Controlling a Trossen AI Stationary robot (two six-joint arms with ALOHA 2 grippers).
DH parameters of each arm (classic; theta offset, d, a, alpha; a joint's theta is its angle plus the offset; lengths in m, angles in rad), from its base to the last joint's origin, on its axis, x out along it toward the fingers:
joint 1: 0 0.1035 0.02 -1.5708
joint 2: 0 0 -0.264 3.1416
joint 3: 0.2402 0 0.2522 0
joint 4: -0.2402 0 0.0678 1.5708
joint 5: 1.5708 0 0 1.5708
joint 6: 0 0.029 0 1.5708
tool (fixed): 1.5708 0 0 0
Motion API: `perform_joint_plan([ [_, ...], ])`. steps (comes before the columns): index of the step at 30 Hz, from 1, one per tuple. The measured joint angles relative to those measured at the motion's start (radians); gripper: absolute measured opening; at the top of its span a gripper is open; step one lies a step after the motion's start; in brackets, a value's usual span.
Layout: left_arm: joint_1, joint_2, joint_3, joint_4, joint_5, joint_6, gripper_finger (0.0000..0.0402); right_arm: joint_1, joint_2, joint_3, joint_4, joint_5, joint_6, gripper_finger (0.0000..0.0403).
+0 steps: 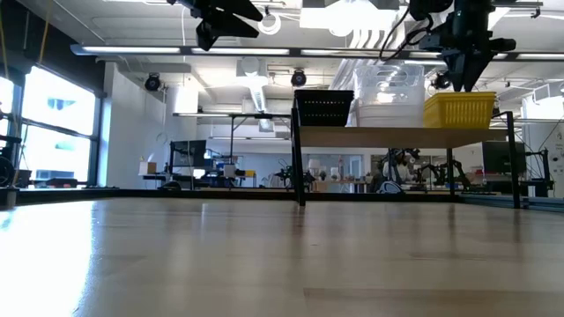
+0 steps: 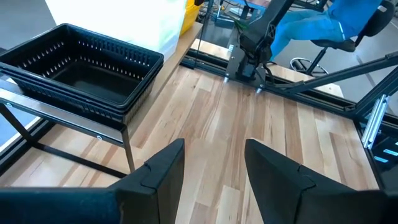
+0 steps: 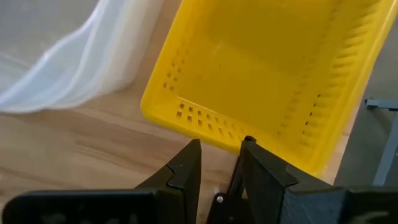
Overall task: Stack baskets on shelf by color
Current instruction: Stack the yellow bin on top of the stacked yellow bins on the shelf, then return to Home Position
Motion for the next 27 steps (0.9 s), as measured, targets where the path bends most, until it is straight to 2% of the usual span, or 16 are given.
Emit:
perform_joint_plan([
  [13, 0.000, 0.000, 0.000, 0.000, 0.000, 0.008, 0.0158, 0.034, -0.012, 0.001, -0.053, -0.013, 0.027, 0.0098],
  [22, 0.000, 0.000, 0.000, 0.000, 0.000, 0.008, 0.0158, 0.051, -0.014, 0.068, -0.079, 0.025, 0.027, 0.0098],
  [27, 0.000, -0.002, 0.000, -0.002, 0.001, 0.007, 0.0158, 0.095, -0.030, 0.103, -0.045, -0.009, 0.043, 0.0098],
])
